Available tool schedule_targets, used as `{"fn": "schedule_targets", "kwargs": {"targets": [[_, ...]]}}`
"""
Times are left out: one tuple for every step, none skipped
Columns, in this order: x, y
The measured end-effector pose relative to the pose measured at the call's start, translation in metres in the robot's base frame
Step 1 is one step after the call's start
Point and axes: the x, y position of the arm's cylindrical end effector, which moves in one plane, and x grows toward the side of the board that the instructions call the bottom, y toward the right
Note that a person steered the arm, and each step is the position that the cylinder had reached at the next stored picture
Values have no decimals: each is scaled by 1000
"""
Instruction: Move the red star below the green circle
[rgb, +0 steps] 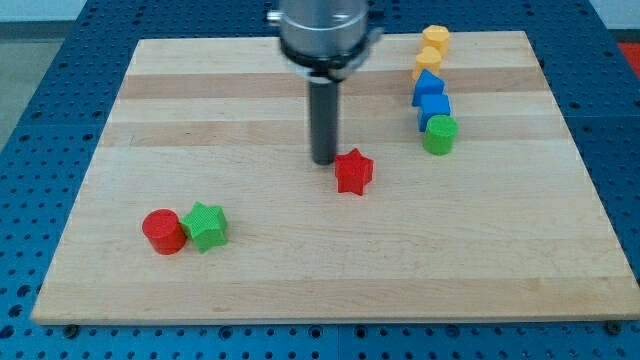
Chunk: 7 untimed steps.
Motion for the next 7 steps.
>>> {"fn": "schedule_targets", "kwargs": {"targets": [[12, 15], [17, 41], [20, 6], [31, 7], [32, 18], [38, 30], [39, 41]]}}
